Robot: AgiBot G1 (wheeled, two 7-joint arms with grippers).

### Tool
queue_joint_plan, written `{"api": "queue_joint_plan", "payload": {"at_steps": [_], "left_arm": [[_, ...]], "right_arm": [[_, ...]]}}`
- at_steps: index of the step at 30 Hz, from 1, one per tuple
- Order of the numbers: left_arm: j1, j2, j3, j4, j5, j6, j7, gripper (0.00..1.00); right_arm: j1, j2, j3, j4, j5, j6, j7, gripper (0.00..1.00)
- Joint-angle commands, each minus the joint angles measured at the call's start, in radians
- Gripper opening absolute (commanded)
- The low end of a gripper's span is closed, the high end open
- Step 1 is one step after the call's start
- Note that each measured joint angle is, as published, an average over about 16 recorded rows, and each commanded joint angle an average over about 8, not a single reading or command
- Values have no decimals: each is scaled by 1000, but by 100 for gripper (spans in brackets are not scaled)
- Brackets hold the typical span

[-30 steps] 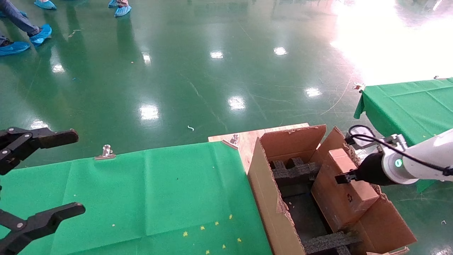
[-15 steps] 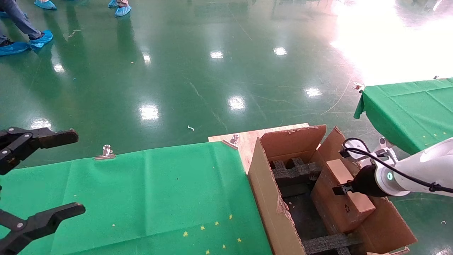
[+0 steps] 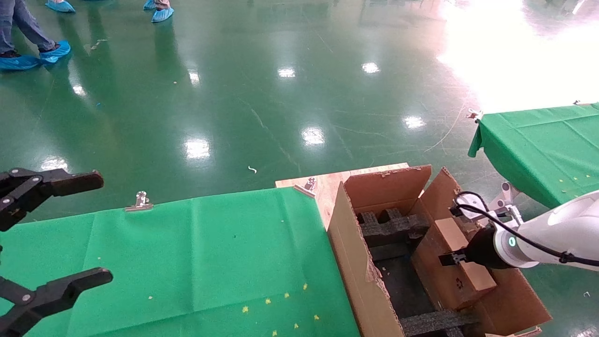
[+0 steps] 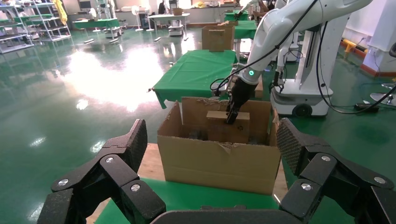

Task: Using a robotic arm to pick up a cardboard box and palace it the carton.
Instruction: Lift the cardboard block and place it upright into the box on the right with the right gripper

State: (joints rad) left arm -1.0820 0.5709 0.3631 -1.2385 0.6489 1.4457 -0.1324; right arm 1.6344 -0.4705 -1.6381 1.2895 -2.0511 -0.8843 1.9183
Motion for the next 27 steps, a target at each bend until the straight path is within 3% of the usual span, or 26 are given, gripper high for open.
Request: {"api": "queue_joint_plan", "payload": {"at_steps": [1, 18, 19, 26, 27], "left_arm": [[0, 0, 0, 0, 0, 0, 0, 100], [0, 0, 0, 0, 0, 0, 0, 100], [0, 0, 0, 0, 0, 0, 0, 100], [0, 0, 0, 0, 0, 0, 0, 100], [0, 0, 0, 0, 0, 0, 0, 100]], "right_arm": [[-6, -4, -2, -9, -1, 6, 4, 0], [-43, -73, -11, -125, 36, 54, -57, 0], [-44, -75, -12, -128, 38, 55, -60, 5], [-49, -82, -9, -142, 54, 70, -75, 93], [-50, -82, -8, -143, 56, 72, -76, 100]]}}
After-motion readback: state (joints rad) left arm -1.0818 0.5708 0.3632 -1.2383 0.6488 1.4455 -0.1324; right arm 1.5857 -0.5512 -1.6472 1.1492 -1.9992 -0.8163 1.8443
